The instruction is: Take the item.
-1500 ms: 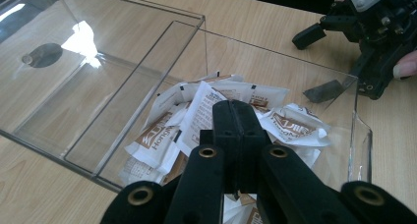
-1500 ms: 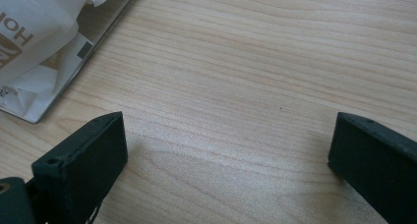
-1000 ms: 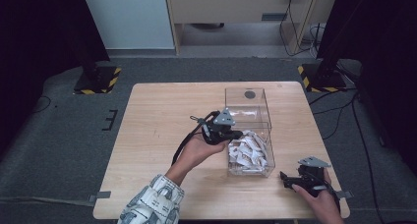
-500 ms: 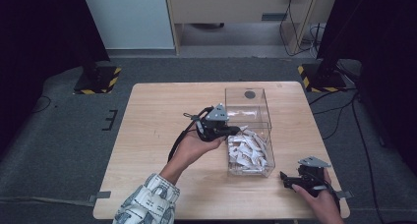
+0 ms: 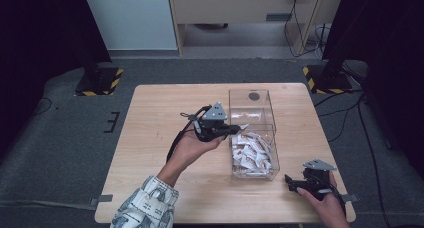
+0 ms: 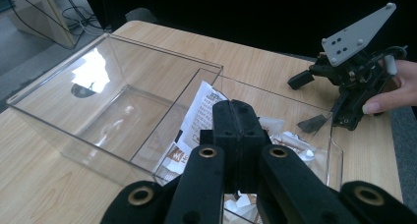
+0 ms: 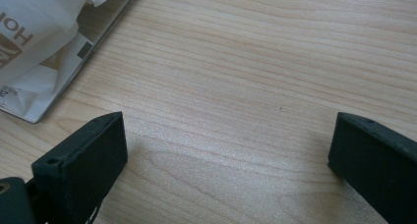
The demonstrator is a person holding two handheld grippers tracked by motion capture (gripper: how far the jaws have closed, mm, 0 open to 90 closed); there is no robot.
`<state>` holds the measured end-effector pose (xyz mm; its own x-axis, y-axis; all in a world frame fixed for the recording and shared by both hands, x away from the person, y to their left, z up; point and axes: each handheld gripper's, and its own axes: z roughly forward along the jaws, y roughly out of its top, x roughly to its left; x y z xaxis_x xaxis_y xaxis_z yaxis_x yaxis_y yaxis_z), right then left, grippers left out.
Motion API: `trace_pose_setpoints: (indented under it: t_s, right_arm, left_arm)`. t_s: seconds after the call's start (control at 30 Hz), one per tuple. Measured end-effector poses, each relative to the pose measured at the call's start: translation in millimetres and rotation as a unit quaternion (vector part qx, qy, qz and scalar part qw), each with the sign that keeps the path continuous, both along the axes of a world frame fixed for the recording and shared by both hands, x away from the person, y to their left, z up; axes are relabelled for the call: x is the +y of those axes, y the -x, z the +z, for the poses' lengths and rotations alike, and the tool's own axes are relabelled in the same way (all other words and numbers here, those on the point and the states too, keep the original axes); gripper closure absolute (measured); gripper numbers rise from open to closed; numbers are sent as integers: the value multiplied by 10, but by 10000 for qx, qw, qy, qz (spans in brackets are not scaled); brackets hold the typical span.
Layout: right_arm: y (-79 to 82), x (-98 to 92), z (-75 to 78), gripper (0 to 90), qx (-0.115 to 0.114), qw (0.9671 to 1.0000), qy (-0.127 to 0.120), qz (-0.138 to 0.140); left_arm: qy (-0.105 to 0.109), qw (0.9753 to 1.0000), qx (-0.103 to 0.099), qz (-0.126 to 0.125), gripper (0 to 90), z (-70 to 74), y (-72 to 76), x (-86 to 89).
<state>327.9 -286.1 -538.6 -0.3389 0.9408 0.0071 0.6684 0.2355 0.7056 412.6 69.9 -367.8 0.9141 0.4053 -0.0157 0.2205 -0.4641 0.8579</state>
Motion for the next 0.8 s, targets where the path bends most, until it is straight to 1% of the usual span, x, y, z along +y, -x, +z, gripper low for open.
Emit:
trace_pose_setpoints:
  t_s: [0.2, 0.5, 0.63, 0.8]
  right_arm:
    - [0, 0, 0, 16, 1, 10000, 0, -1]
    - [0, 0, 0, 16, 0, 10000, 0, 0]
    - [0, 0, 0, 16, 0, 10000, 0, -1]
    - [0, 0, 0, 16, 0, 10000, 1, 0]
  left_arm:
    - [28, 10000, -39, -3, 898, 12, 13, 32]
    - [117, 9998, -106, 110, 898, 66, -8, 154]
    - [107, 9998, -128, 146, 897, 74, -13, 199]
    - [93, 9996, -132, 240, 898, 58, -58, 273]
